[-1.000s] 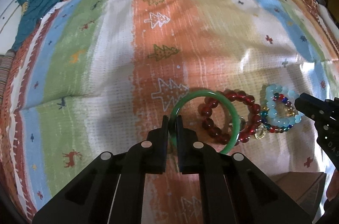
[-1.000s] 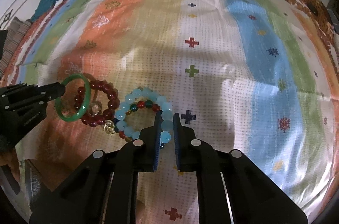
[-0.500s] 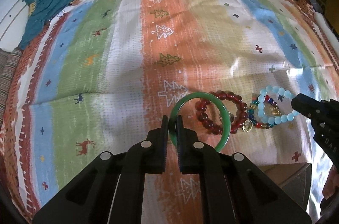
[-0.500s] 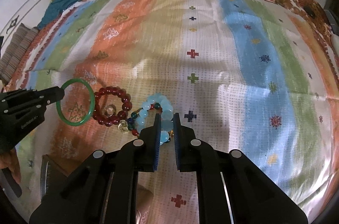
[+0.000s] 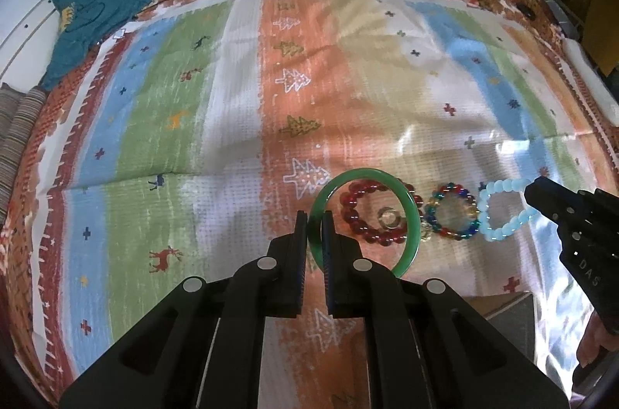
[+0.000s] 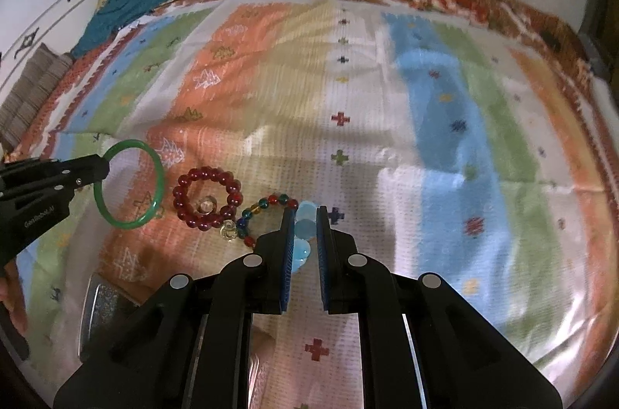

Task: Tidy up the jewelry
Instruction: 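Lift the bangle and blue bracelet and carry both over the tin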

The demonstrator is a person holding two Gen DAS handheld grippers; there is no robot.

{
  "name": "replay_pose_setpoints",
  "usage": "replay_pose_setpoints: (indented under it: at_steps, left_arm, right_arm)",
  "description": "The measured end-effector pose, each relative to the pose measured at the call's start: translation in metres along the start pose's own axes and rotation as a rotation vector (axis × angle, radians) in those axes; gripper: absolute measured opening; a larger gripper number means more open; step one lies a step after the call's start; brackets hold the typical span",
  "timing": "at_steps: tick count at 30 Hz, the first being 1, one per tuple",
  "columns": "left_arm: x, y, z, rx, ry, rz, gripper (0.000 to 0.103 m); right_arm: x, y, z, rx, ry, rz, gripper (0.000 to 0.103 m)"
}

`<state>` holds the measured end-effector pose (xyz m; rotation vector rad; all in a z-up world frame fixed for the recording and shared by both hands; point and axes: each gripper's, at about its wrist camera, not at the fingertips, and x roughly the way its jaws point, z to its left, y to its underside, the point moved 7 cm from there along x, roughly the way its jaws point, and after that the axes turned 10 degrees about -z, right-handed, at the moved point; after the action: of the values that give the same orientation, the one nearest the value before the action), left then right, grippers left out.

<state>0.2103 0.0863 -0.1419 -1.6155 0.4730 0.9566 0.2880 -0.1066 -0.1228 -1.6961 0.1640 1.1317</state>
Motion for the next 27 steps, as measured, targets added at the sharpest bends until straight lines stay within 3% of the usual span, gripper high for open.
replay_pose_setpoints:
  at_steps: [18, 27]
  left_arm:
    - [-0.051, -0.001, -0.023, 0.02, 0.039, -0.09, 0.007]
    - [-0.074, 0.003, -0.03, 0.022, 0.05, -0.126, 0.007]
  right_arm:
    - [-0.054, -0.015, 0.025, -0.061, -0.024, -0.179, 0.012]
    - [-0.073, -0.012, 0.028, -0.052, -0.04, -0.212, 0.012]
